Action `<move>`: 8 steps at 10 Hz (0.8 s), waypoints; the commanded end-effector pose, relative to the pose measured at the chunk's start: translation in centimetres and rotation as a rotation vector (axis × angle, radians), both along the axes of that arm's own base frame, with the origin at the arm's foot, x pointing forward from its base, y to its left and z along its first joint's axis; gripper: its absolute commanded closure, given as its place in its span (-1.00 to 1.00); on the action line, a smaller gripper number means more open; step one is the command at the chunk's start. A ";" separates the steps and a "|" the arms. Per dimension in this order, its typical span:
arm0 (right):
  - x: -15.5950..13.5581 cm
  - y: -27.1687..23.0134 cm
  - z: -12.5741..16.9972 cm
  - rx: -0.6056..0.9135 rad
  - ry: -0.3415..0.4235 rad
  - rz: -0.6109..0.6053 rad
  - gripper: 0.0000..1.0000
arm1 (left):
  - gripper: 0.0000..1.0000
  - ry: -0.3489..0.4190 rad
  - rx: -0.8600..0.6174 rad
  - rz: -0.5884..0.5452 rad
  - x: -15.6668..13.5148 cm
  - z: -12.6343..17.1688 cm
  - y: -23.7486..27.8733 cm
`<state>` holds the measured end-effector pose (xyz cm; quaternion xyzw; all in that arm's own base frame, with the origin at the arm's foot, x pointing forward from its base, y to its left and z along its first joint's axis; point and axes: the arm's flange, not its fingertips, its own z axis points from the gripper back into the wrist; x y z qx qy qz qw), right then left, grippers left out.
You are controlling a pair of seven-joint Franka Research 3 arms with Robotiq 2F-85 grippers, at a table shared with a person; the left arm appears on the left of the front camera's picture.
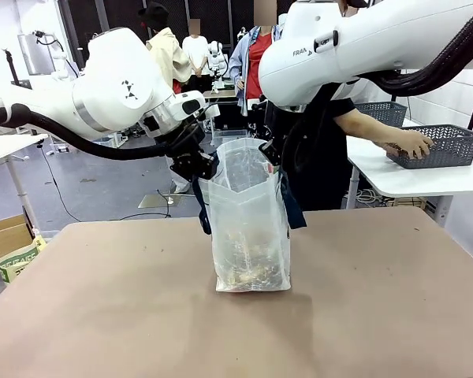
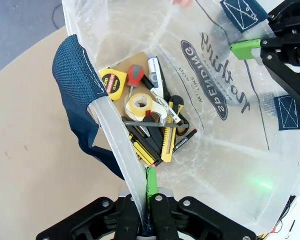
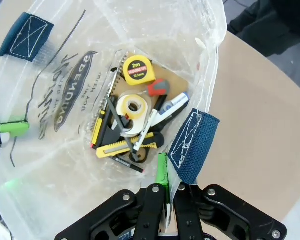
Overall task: Transfer purchased items from the store into the shopping bag.
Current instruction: Move the Reusable shopping bag to the right side of the table.
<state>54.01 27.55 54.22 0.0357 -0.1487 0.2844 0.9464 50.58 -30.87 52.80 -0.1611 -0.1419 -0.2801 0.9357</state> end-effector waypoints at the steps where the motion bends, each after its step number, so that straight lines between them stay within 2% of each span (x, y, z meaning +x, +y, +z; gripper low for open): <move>1: -0.1 0.0 0.0 -0.001 -0.001 0.003 1.00 | 1.00 -0.007 0.010 -0.003 -0.1 0.2 0.1; 3: 0.5 0.7 0.0 0.036 0.005 -0.040 1.00 | 1.00 0.004 -0.002 -0.002 0.1 0.2 -0.8; 8: 0.9 2.3 -0.4 0.125 0.084 -0.267 1.00 | 1.00 0.126 -0.032 0.421 0.9 0.7 -2.2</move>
